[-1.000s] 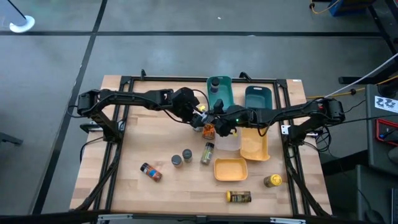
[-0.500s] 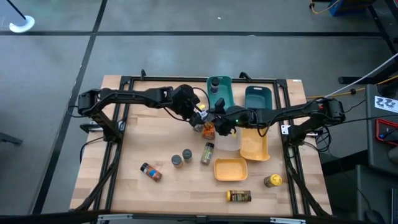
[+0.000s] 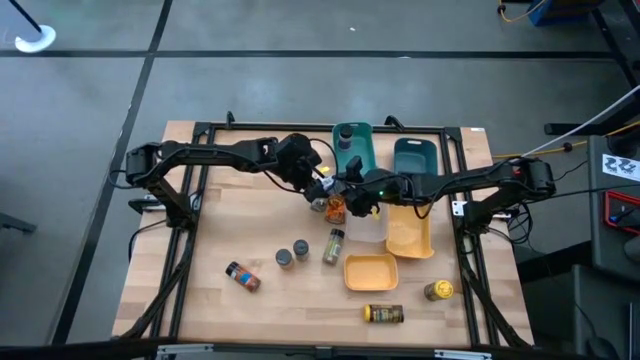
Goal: Sort spices by type
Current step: Put the white seasoning into the blue bin
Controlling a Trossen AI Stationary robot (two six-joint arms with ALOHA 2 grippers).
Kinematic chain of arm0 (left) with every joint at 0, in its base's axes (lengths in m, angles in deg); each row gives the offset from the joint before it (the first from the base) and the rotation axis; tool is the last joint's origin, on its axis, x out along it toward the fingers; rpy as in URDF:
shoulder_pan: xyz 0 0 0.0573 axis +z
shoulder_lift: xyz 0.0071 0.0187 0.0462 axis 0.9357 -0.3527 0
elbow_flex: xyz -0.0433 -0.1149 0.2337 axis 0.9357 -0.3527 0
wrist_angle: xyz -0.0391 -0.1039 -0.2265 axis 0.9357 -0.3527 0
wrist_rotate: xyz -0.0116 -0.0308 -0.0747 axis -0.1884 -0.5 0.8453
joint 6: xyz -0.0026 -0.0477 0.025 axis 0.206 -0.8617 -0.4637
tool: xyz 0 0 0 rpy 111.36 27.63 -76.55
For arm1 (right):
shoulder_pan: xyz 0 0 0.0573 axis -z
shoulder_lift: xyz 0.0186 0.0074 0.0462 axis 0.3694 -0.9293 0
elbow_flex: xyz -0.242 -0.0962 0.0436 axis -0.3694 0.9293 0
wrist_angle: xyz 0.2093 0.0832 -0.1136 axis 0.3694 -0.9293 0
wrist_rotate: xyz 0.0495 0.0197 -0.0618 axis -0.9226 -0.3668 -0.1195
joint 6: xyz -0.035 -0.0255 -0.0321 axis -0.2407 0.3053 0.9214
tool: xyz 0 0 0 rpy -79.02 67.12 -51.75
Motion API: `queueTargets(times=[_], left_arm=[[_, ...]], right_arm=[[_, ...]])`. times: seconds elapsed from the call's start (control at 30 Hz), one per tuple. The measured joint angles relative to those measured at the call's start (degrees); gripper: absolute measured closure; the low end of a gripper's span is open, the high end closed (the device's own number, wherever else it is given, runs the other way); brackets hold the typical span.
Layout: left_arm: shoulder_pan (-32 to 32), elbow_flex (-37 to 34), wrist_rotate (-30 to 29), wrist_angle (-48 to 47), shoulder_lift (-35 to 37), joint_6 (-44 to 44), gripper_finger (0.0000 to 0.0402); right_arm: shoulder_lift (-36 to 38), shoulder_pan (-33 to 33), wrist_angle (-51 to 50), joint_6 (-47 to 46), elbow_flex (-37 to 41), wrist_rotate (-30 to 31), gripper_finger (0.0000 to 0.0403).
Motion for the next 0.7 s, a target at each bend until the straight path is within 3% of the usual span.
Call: queueTargets(times=[0.7], left_arm=[[-0.7,-0.5,-2.5,1.0,0.0,0.7,0.0205]], right_arm=[[-0.1,0.0,0.0,0.4,0.2,0.1,0.0199]])
